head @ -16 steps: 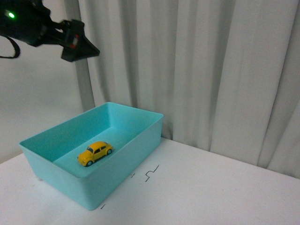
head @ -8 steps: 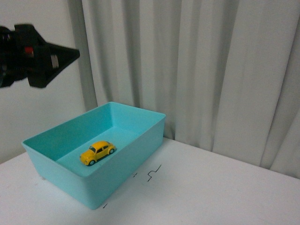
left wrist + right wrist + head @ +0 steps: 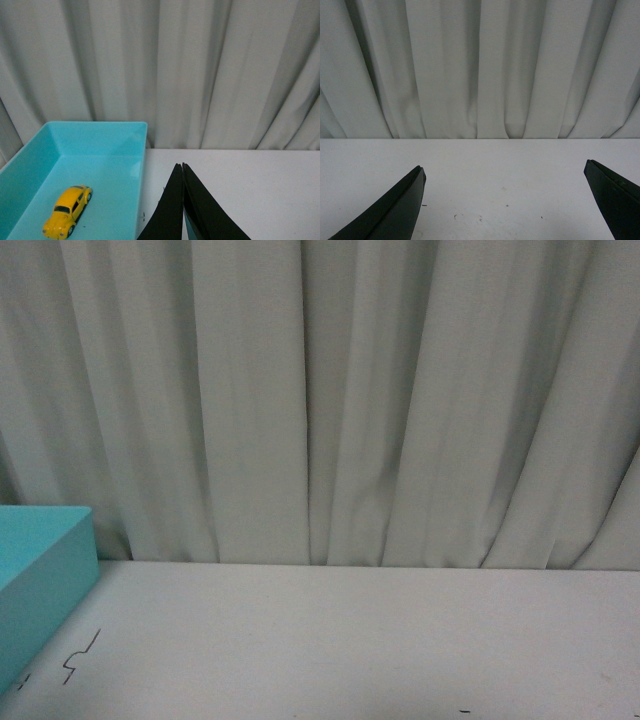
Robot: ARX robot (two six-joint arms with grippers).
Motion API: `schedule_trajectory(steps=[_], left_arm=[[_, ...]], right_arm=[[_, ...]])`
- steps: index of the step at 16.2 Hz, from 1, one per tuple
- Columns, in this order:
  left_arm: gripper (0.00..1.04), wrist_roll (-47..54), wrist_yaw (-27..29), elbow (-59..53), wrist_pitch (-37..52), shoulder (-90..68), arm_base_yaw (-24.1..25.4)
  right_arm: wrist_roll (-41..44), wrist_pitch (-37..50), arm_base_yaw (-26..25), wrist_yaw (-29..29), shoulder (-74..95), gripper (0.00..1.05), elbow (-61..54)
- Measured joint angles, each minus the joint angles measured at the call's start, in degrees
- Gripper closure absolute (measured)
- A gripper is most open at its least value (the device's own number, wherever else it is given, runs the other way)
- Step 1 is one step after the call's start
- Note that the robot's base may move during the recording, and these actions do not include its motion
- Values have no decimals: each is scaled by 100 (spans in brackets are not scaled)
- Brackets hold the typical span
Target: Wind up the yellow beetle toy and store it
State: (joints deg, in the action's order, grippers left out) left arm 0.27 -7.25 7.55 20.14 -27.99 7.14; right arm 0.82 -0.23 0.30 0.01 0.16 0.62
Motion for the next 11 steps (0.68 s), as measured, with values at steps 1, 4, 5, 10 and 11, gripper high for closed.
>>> schedule_trajectory(steps=[1,4,5,10,11], left_arm=[[103,0,52,-63,-46,116,-72],[103,-7,660,-243,-210,485,-721],[103,-7,645,-304,-264,579,-756],[103,-9,728,-514,-664,1191,-710],[103,-7,728,-538,-708,1279,-710]], right_arm=[[0,2,0,0,0,7,0],[0,0,0,-2,0,7,0],[0,4,0,-2,0,7,0],[0,2,0,0,0,7,0],[0,2,0,0,0,7,0]])
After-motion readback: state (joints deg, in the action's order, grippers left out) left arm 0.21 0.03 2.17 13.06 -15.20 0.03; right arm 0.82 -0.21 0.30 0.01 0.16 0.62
